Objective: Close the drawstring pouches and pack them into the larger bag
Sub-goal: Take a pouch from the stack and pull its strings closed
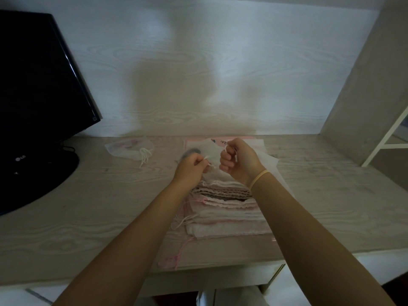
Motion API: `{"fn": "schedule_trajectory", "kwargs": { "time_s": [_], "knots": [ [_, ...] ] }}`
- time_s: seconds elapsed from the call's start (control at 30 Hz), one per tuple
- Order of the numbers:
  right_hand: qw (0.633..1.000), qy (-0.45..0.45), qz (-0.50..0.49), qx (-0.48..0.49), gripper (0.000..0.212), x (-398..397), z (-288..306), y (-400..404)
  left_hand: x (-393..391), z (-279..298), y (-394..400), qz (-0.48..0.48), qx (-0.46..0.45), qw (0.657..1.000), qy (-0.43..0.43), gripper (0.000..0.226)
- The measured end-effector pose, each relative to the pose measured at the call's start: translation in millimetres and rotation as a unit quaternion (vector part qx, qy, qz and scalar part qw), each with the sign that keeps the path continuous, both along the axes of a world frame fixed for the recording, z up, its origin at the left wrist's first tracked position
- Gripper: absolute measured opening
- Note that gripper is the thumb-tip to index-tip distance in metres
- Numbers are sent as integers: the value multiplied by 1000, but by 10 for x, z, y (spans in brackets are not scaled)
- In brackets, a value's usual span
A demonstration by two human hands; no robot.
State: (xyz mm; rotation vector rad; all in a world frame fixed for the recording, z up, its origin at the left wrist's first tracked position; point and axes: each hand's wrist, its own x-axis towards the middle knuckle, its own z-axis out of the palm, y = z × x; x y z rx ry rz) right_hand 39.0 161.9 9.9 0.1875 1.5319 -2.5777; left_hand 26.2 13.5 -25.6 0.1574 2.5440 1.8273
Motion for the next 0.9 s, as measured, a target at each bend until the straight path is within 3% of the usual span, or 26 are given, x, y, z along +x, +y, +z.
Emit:
{"fn": "schedule_trajectory", "kwargs": {
  "time_s": [0.2,0.43,0.63,0.77,0.83,0.9],
  "knots": [
    [999,-10,19,48,32,60,-4,205,82,36,184,-50,-1,999,9,17],
    [994,17,14,103,35,63,8,217,77,-36,135,-6,6,1000,6,17],
    [970,15,-26,243,37,-8,14,147,-5,-131,-24,93,-50,994,36,19],
    [943,-10,-11,332,32,-37,-12,87,-2,-179,-55,112,-61,992,10,16],
    [929,-2,0,371,28,-32,-40,60,4,-143,-85,100,-96,990,-15,15],
    [924,18,8,381,26,-19,-58,59,5,-90,-125,107,-205,973,-2,18]
  ]
}}
